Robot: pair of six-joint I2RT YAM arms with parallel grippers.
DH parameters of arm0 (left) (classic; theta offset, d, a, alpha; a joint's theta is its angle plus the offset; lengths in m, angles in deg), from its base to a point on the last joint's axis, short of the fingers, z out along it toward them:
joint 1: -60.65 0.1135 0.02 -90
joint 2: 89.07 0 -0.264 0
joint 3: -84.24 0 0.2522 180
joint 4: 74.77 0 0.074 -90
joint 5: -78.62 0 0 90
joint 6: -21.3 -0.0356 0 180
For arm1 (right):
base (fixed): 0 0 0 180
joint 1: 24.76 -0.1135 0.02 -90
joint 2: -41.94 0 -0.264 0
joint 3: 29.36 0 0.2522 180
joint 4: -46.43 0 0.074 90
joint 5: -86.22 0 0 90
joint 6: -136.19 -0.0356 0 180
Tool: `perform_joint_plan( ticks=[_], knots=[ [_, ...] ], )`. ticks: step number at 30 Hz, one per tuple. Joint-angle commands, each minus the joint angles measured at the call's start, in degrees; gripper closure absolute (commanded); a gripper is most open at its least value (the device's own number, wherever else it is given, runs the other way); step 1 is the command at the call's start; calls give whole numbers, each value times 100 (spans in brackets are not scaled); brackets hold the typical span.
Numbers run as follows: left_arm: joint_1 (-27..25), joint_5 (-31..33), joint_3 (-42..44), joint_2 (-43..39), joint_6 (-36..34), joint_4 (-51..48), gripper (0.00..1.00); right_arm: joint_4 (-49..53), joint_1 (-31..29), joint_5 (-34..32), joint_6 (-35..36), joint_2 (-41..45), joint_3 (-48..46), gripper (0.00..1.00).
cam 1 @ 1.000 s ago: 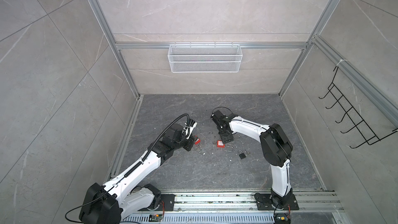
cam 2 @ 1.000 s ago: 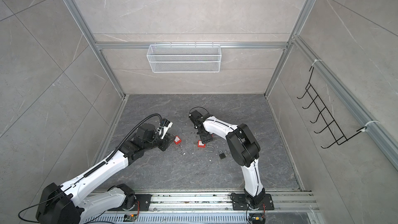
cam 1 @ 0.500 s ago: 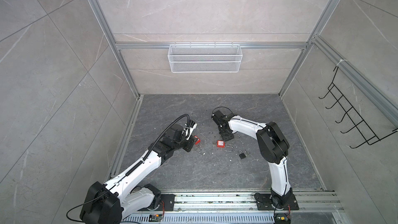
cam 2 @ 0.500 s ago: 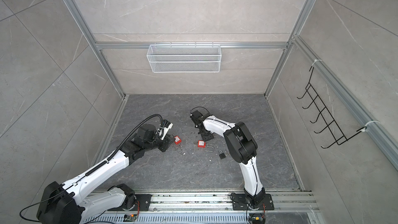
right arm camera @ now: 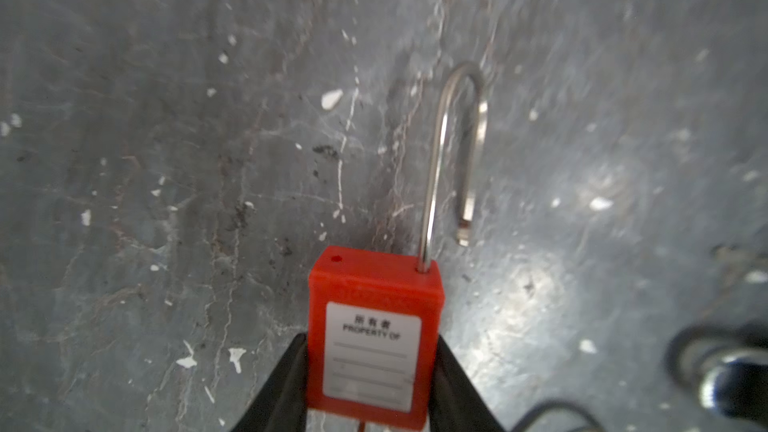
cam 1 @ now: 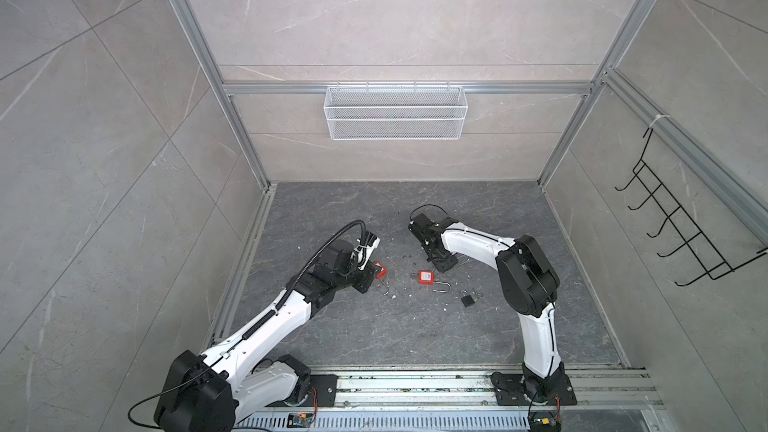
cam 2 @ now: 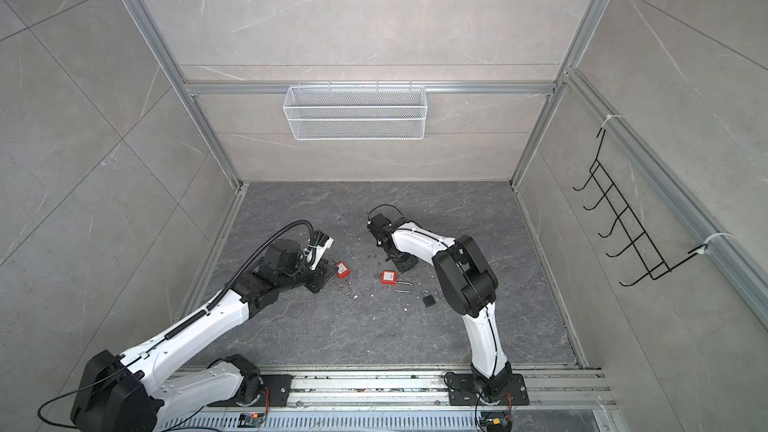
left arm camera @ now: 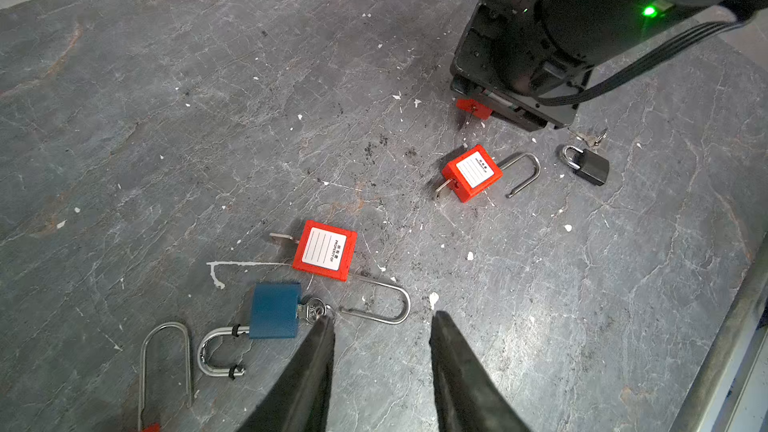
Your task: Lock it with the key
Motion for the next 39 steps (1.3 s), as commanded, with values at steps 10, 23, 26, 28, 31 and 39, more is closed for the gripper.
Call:
perform_joint_plan(
  ticks=[10,23,26,28,31,39],
  knots=[
    [182,-290,-341,10,746,552,59,-1799,-189,-1468,5832,2175,-1268,79],
    [209,-1200,-956,188,-1588,-367,59,-2236,-240,1679,11848,4002,-2741,74],
    [200,-1582,-1034,242,-2196,-679,59,-1752,-241,2328,12458,4206,-2730,74],
    [163,-1925,-1009,227,-2695,-840,61,-1394,-245,2623,12619,4228,-2596,74],
    [68,-1992,-756,18,-2987,-567,61,-923,-242,3018,12907,4192,-2468,75],
    [-255,-2087,-244,-385,-3780,-263,61,-763,-350,3920,13456,4539,-2629,76]
  ],
)
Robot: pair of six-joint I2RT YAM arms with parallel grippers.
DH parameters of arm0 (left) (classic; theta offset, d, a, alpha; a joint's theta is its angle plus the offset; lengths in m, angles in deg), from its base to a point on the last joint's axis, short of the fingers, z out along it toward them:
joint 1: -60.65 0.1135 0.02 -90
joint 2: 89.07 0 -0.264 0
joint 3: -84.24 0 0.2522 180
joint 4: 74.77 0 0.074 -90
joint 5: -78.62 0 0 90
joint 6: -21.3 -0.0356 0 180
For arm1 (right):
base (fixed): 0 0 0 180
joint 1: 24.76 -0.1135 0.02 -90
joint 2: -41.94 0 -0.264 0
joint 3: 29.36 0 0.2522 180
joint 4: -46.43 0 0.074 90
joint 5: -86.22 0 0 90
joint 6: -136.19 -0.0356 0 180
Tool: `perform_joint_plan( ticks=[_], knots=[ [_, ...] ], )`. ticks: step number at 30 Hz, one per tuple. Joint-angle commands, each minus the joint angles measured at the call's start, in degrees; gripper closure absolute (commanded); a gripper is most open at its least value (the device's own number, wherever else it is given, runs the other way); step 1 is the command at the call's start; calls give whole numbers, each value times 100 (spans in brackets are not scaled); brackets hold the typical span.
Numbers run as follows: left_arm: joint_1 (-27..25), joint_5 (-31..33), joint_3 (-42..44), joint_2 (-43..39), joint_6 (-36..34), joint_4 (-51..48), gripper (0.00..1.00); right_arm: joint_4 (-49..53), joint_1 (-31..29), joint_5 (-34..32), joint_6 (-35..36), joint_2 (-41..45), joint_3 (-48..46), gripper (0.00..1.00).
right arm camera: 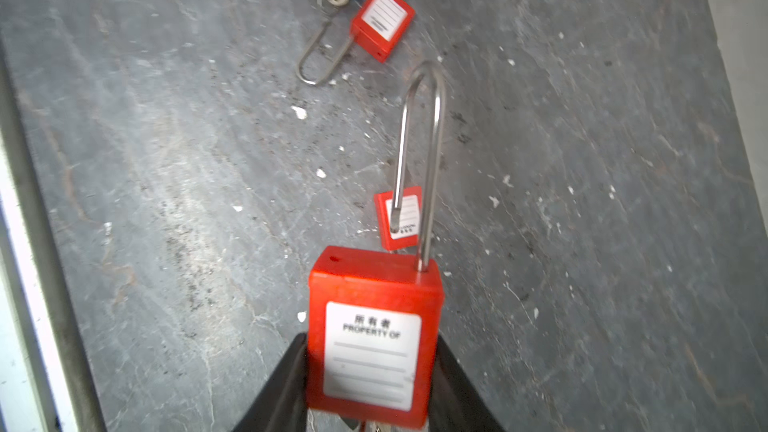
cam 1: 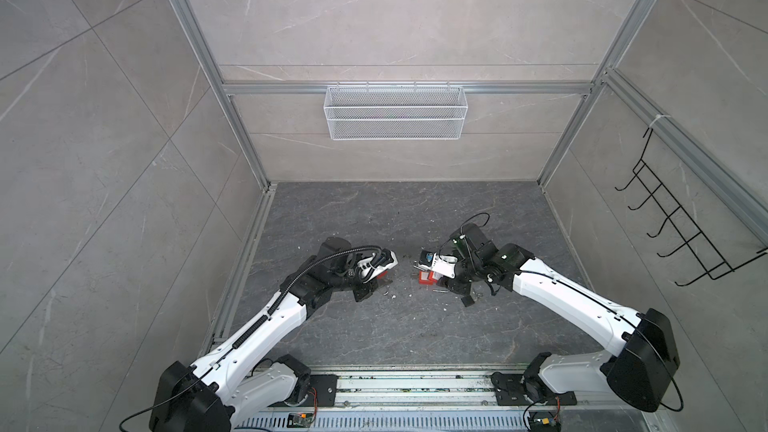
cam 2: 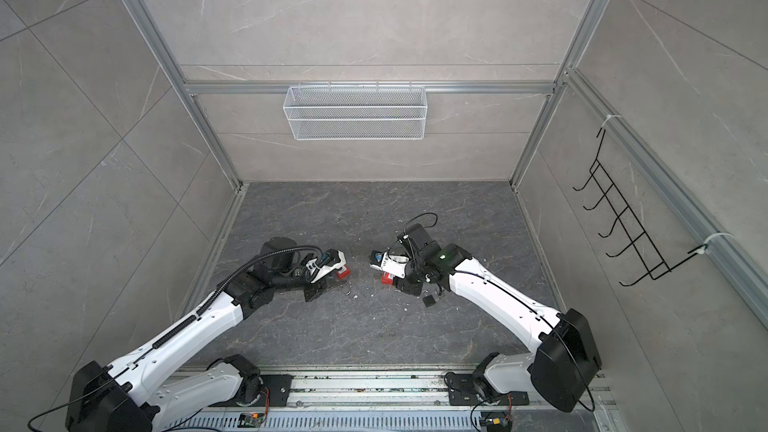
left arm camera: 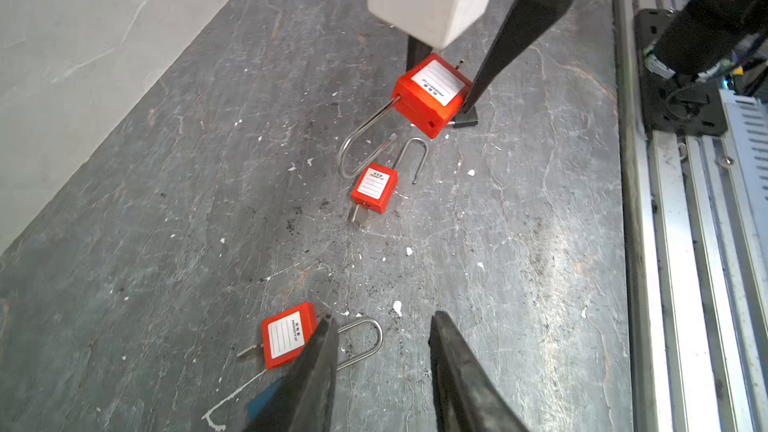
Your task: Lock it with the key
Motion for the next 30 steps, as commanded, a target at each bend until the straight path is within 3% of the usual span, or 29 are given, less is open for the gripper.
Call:
perform_joint_plan(
  ticks=[1,10,21,30],
  knots=[
    [-178,-225,15,-104,-506,302,61,181,-107,701,498,345,5,76],
    [-413,-12,79,9,-553,909,61,597,-402,655,683,360,93,76],
    [-500,-890,-33,283,-257,714,65,487,-691,401,599,404,67,75],
    [-494,-1058,-97,482,-262,649,84,321,-754,383,529,502,27,75]
  ],
)
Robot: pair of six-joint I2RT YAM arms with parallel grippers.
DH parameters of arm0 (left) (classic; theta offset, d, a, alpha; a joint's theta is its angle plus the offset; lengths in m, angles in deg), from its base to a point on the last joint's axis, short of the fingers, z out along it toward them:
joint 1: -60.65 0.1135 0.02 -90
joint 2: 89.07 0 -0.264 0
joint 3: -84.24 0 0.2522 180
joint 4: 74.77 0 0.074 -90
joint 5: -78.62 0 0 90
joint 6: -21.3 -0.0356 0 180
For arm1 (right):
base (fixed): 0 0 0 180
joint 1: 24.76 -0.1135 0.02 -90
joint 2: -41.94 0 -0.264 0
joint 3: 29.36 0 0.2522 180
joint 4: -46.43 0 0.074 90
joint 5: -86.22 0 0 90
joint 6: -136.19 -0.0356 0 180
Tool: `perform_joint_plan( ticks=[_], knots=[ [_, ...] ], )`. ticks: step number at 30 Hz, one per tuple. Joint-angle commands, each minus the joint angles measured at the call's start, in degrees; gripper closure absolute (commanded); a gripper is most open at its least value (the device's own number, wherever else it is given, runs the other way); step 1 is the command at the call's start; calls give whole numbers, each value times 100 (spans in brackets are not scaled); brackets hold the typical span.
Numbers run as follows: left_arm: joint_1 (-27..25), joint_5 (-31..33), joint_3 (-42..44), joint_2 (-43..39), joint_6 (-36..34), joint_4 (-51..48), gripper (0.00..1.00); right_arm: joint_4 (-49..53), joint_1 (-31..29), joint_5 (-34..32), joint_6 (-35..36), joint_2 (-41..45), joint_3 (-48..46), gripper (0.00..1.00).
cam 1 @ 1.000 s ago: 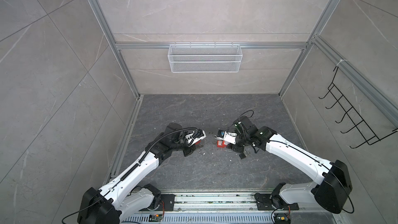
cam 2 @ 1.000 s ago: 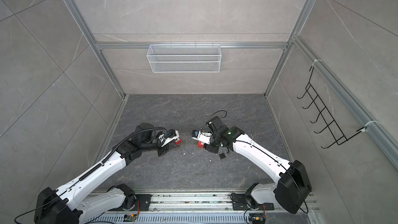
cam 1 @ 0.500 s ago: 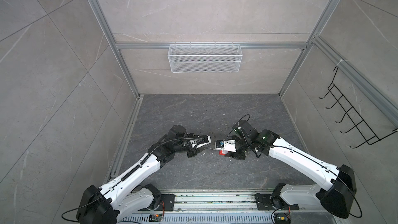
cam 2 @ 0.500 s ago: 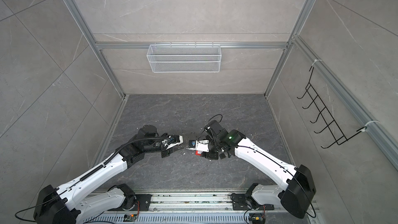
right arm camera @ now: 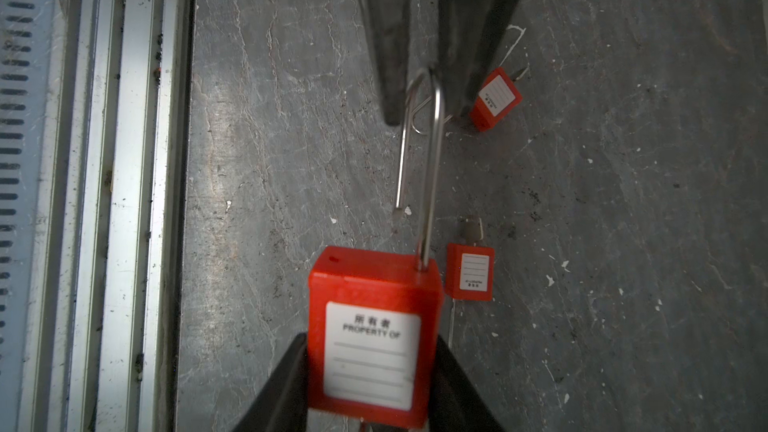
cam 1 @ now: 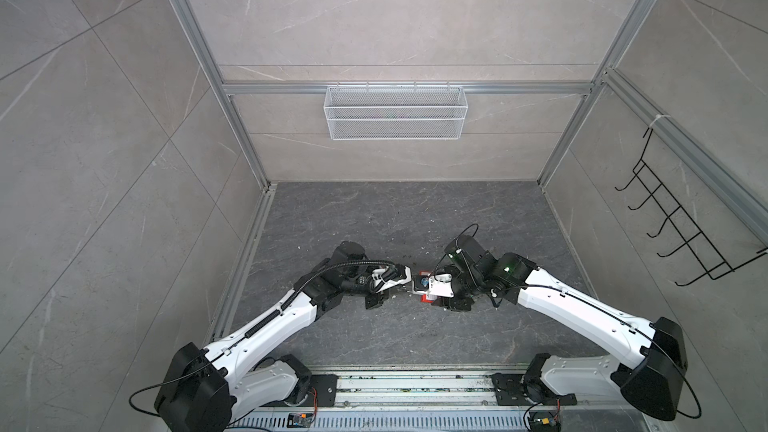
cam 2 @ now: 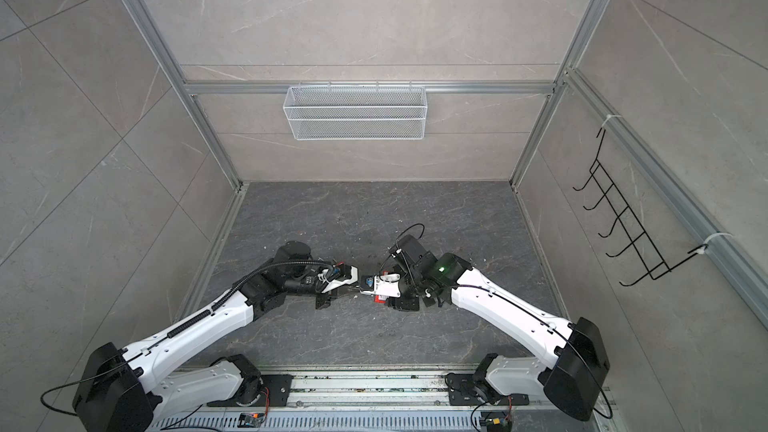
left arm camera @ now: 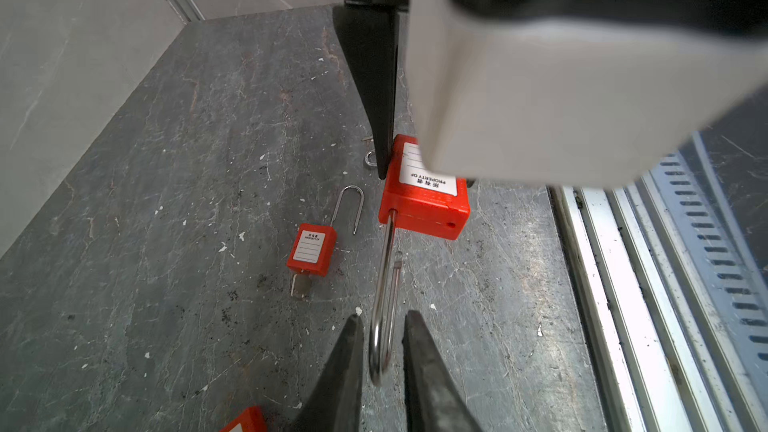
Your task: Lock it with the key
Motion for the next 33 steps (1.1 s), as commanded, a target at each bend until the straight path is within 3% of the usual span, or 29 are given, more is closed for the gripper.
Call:
perform_joint_plan(
  ticks=[1,4,7,8,10,11,13,20,24,33],
  knots=[
    [-17,-296,-210,31,14,28,84,-102,-42,-2,-54,172,46,75],
    [-19,-323,-209,65,15,50,87,-192,-43,43,-107,188,55,75],
    [-17,-392,-215,69,69,154,100,-203,-51,22,-101,173,77,74],
    [-17,-429,-206,53,112,232,100,-163,-64,-22,-98,156,91,72],
    [-18,-521,-189,32,220,363,100,-147,-80,-130,-85,160,85,64],
    [-17,-573,-188,32,255,392,100,-143,-80,-184,-49,188,69,54],
    [-20,-635,-183,22,335,424,100,-142,-87,-267,17,269,38,43],
    [-18,-805,-57,-135,639,712,100,72,-86,-371,52,546,155,32],
    [-22,-971,45,-231,798,916,100,454,-18,-178,-20,474,385,34],
    [-30,-1151,285,-481,955,1031,100,716,1,313,-124,172,629,58]
  ],
)
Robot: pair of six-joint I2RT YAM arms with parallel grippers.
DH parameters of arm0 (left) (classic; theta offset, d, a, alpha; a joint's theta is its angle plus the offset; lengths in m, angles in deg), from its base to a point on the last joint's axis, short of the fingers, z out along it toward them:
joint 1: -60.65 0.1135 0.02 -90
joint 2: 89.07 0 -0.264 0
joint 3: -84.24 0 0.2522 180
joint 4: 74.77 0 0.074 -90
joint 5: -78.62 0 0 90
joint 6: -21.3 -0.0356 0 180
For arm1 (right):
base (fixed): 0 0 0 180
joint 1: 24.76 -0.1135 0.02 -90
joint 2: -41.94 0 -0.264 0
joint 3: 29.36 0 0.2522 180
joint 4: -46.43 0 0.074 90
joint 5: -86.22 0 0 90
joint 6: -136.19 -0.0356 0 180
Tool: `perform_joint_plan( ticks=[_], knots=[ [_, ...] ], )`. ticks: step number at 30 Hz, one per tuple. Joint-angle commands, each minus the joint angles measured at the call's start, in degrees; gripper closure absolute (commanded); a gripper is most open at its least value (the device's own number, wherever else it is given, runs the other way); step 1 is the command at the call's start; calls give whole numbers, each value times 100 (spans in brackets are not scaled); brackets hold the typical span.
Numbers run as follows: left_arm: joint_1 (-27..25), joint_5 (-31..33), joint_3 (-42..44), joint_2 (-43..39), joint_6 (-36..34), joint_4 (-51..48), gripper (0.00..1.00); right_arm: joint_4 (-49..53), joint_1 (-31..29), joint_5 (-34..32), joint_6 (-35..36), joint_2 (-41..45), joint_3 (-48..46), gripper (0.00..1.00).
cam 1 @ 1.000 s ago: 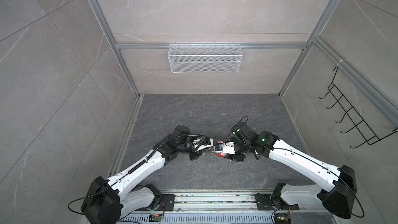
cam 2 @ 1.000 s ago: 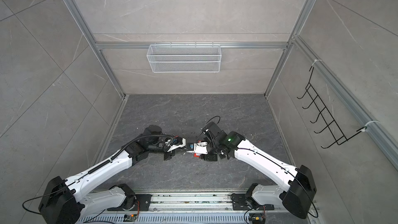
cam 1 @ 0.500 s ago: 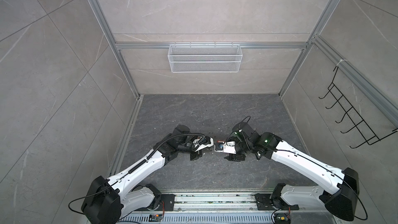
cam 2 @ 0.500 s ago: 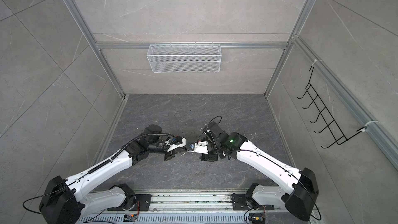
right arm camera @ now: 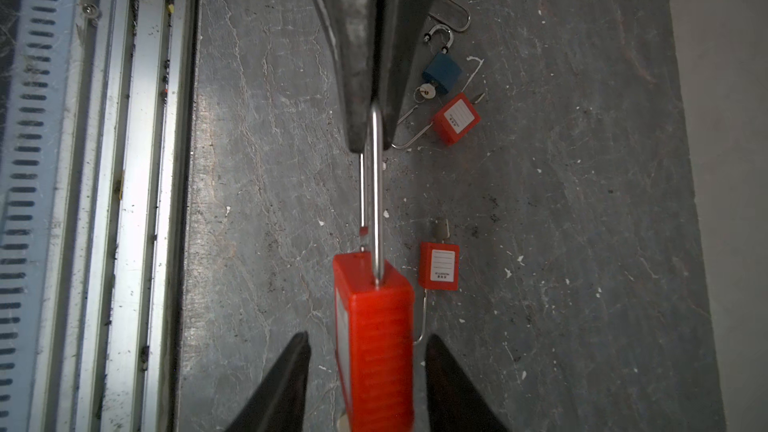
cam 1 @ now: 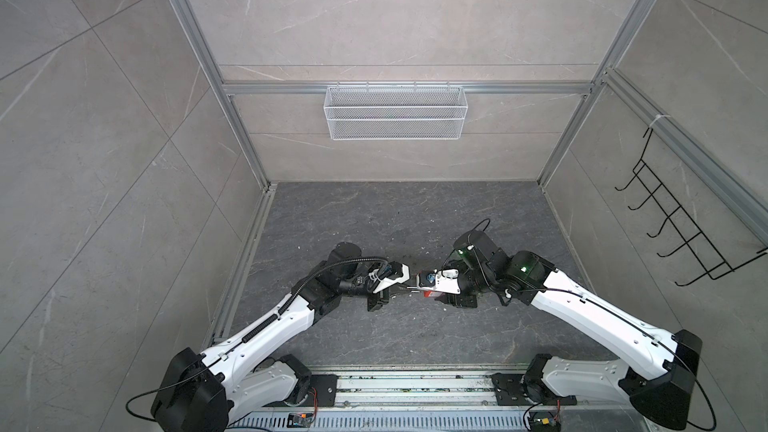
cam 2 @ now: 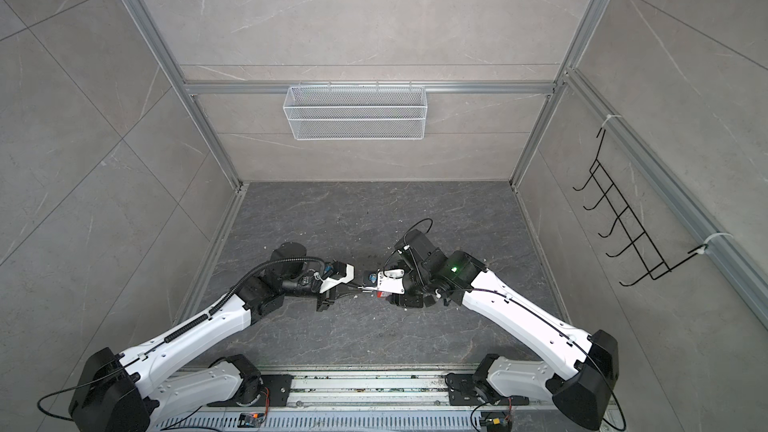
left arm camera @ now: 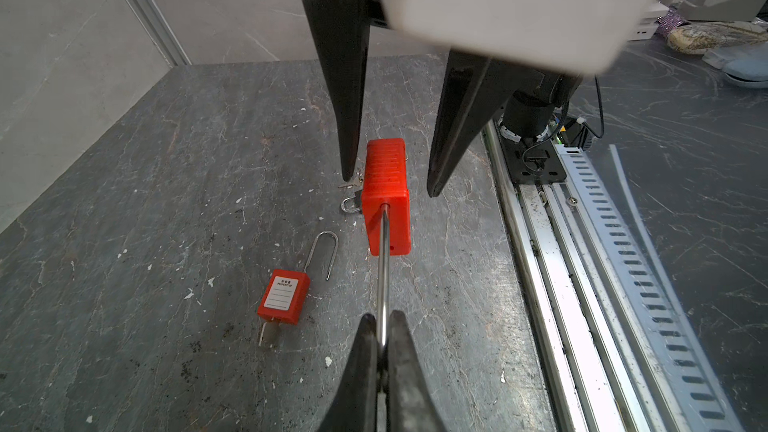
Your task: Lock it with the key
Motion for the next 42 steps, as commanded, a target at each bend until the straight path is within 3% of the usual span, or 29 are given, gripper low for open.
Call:
perform_joint_plan(
  ticks=[1,8,17,22,25,29,36,39,41,42],
  knots=[
    [-35,-376,39,-227,160,342,100,281,16,426,-86,-139,191,59],
    [-48,-452,70,-397,229,386,100,657,16,612,159,-298,385,76],
    [-200,-438,-37,-75,497,735,100,183,11,1168,72,-76,399,95],
    [-570,35,4,111,569,1328,100,-2,-17,2121,-256,-137,377,94],
    [-853,338,49,217,529,1656,100,-205,-19,2144,-356,-123,360,94],
    [-1190,664,31,332,380,1861,100,-510,-19,2277,-419,-37,369,92],
    [-1274,682,115,382,703,2243,100,-716,-19,1938,-393,-120,396,87],
    [-1235,789,167,245,656,2100,100,-644,-19,1549,-355,21,314,76],
    [-1160,791,179,122,614,1917,100,-447,-8,1086,-349,152,272,55],
    [-1100,778,198,53,609,1861,100,-281,-6,906,-349,234,276,50]
  ],
)
